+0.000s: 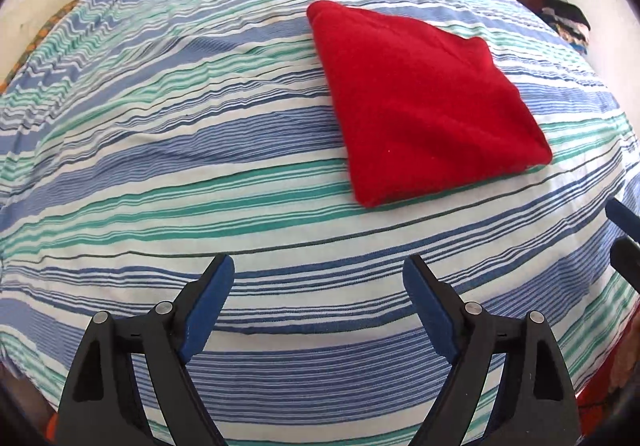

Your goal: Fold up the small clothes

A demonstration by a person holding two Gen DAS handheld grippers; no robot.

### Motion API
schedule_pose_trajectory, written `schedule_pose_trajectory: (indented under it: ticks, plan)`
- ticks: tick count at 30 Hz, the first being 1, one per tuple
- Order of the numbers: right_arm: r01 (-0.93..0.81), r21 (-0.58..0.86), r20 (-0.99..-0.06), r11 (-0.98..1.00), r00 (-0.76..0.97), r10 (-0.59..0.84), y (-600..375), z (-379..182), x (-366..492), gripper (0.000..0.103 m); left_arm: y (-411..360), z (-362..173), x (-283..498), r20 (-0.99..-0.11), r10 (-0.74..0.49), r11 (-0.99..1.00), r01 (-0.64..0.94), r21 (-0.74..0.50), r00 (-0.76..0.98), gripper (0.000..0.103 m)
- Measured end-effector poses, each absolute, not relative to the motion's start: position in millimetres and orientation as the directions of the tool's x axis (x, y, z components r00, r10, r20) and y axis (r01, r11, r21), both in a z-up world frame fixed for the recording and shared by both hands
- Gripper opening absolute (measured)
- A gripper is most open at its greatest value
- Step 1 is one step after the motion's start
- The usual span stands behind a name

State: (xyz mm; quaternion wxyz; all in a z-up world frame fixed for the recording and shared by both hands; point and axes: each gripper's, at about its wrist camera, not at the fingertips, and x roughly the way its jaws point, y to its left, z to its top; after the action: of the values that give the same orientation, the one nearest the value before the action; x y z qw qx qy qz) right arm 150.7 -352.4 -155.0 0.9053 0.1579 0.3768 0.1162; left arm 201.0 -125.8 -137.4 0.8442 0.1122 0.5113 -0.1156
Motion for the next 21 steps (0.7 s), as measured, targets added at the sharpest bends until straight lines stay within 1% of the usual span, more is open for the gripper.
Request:
schedule_pose_trajectory:
  ticks: [5, 11, 16, 18, 21]
  plan:
    - [-0.032, 0.374, -0.673, 0.927, 0.678, 0.295, -360.9, -164.4, 132.3, 0.090, -122.8, -122.6, 193.0, -0.872, -0.064, 0.950, 0.297, 0.095, 0.485, 0.087]
    - [-0.038, 0.361, -0.661, 0.932, 0.694, 0.284, -361.0, -161.8, 131.1, 0.090, -118.8, -110.5, 183.6, -0.856, -0.052, 0.950, 0.289, 0.116, 0.514, 0.087]
    - [-0.055, 0.353, -0.671, 0.934, 0.681, 0.294, -355.6, -167.1, 127.8, 0.089, -116.9, -115.6, 184.8, -0.861, -0.049, 0.949, 0.291, 0.117, 0.506, 0.088]
    - [-0.059, 0.370, -0.671, 0.927, 0.674, 0.310, -356.5, -168.3, 129.3, 0.089, -112.8, -121.4, 190.9, -0.876, -0.102, 0.950, 0.306, 0.054, 0.471, 0.089]
    - [-0.063, 0.429, -0.653, 0.901, 0.668, 0.358, -368.3, -163.3, 145.8, 0.089, -101.1, -128.1, 214.9, -0.884, -0.267, 0.937, 0.318, -0.145, 0.383, 0.089]
